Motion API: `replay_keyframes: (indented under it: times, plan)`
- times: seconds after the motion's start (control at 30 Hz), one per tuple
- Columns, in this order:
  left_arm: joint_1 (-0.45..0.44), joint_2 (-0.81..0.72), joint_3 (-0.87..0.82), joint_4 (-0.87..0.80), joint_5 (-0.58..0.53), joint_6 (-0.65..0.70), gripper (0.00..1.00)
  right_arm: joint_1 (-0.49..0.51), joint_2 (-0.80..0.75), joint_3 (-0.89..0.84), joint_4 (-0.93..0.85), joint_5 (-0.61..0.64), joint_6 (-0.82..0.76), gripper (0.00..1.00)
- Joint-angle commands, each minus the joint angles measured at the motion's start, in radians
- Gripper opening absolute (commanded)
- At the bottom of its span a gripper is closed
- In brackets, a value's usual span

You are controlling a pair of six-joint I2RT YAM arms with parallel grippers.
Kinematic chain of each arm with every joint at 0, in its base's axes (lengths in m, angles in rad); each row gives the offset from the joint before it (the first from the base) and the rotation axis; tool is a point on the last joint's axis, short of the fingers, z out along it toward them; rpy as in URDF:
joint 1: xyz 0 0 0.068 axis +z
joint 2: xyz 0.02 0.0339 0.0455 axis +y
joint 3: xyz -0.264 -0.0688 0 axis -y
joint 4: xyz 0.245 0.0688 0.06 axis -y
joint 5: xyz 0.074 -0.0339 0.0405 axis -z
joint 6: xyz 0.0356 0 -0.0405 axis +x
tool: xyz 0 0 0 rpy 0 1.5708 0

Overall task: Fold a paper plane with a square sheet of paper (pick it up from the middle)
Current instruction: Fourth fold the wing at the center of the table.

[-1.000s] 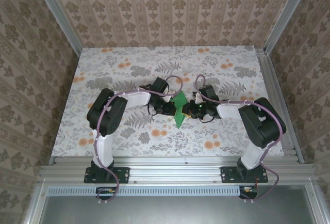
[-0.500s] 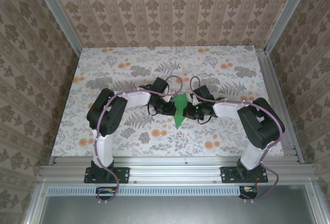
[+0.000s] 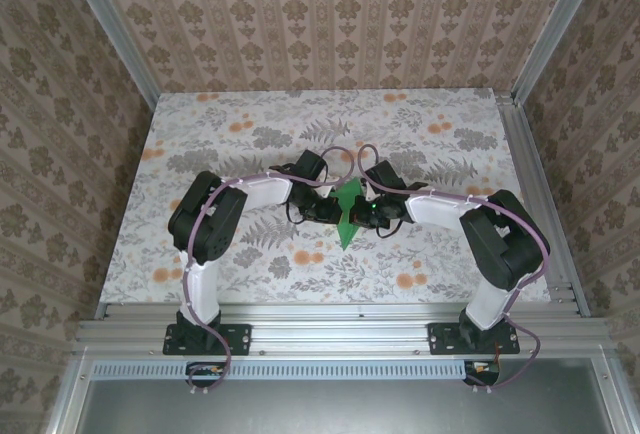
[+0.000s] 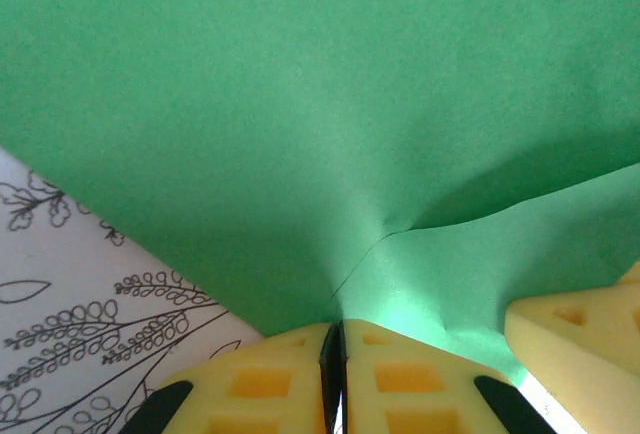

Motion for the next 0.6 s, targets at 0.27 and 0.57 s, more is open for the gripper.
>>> replay_keyframes:
  times: [0.27, 0.57]
  plan:
    - [0.019, 0.113, -0.1, -0.101, -0.153, 0.026, 0.13, 0.009, 0.009, -0.012, 0.111, -0.071, 0.063, 0.09]
    - [0.035, 0.108, -0.113, -0.085, -0.125, 0.022, 0.12, -0.002, 0.02, -0.039, 0.157, -0.095, 0.072, 0.1]
